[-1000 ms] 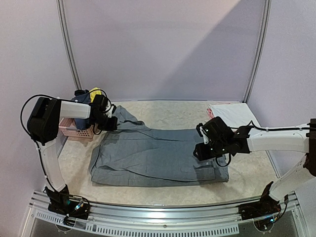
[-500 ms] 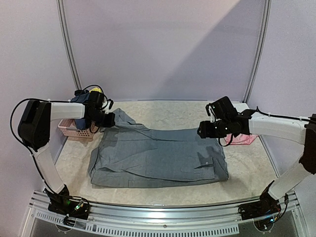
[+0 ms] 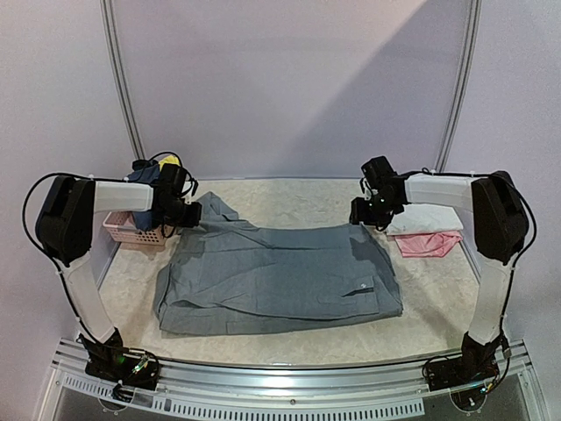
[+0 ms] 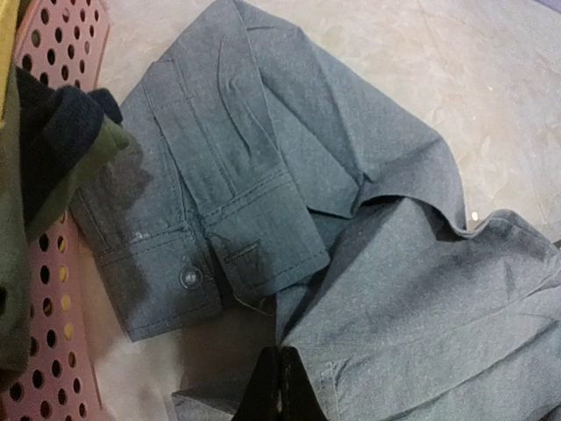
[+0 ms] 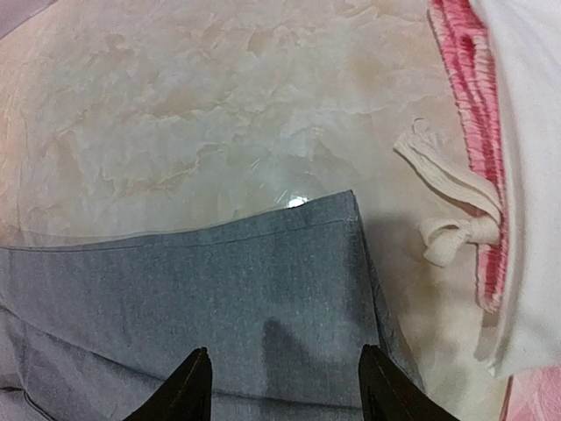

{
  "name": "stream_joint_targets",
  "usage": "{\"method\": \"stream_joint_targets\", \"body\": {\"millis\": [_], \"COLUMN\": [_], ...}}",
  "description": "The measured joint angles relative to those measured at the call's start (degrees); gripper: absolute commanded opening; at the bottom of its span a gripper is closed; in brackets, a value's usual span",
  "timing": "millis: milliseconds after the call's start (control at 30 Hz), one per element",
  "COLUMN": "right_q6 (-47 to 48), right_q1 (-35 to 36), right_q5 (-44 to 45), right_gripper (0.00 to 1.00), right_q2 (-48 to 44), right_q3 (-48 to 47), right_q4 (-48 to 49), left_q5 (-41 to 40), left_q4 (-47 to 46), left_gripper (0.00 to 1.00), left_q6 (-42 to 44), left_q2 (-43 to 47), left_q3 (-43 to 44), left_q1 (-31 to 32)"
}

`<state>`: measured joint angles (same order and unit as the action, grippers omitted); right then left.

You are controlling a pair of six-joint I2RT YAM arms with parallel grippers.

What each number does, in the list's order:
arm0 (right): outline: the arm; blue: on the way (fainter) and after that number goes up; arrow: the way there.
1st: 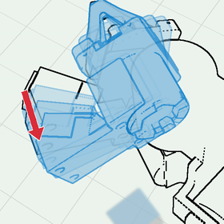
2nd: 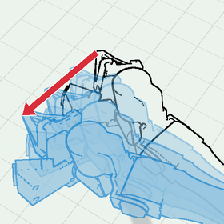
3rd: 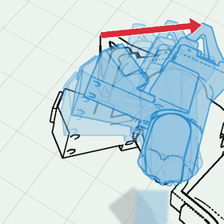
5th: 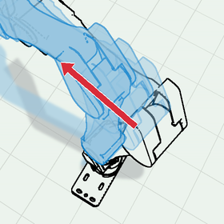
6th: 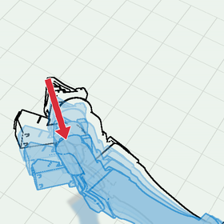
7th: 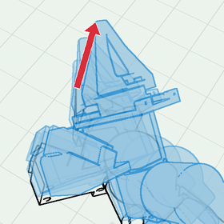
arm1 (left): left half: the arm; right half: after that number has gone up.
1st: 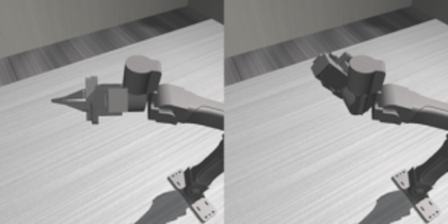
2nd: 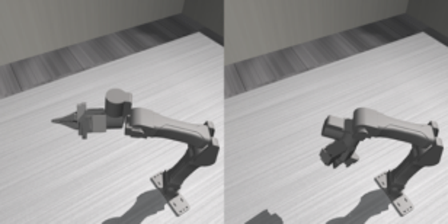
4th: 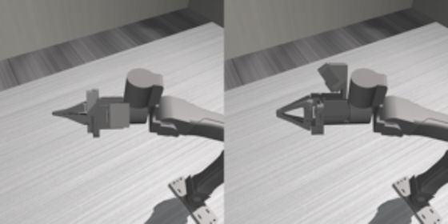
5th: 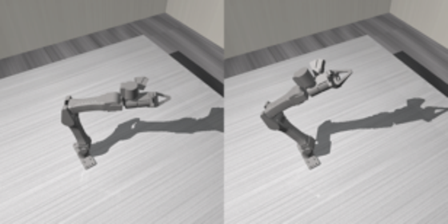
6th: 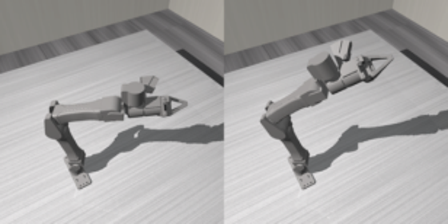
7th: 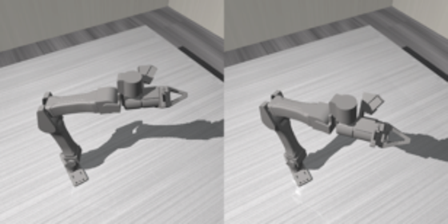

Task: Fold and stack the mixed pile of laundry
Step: Pick up the 1/3-folded shirt from the center of the board.

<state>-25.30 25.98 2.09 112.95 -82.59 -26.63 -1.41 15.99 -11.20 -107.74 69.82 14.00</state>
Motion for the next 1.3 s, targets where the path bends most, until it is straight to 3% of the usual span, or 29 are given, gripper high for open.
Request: {"method": "stream_joint_targets", "body": {"millis": [333,833,1033,1300], "right_q6": [3.0,4.2,5.1,5.4], "right_q1": [-1.7,-6.2,-6.5,-6.7], "right_q5": [-4.3,-7.2,-8.9,-10.6], "right_gripper": [0.52,0.48,0.38,0.13], "right_q2": [12.2,18.8,20.5,21.1], "right_q3": [-13.3,-19.1,-21.4,-21.9], "right_q4": [-3.5,-5.2,-5.5,-5.8], "left_q5": [-0.8,-0.6,-0.5,-0.5], "left_q4": [0.8,0.8,0.8,1.2], "left_gripper": [0.00,0.00,0.00,0.00], "left_q6": [0.0,0.0,0.0,0.0], "left_q2": [0.0,0.0,0.0,-0.3], "left_q3": [-0.4,-0.4,-0.4,-0.1], "left_q1": [0.0,0.0,0.0,0.0]}}
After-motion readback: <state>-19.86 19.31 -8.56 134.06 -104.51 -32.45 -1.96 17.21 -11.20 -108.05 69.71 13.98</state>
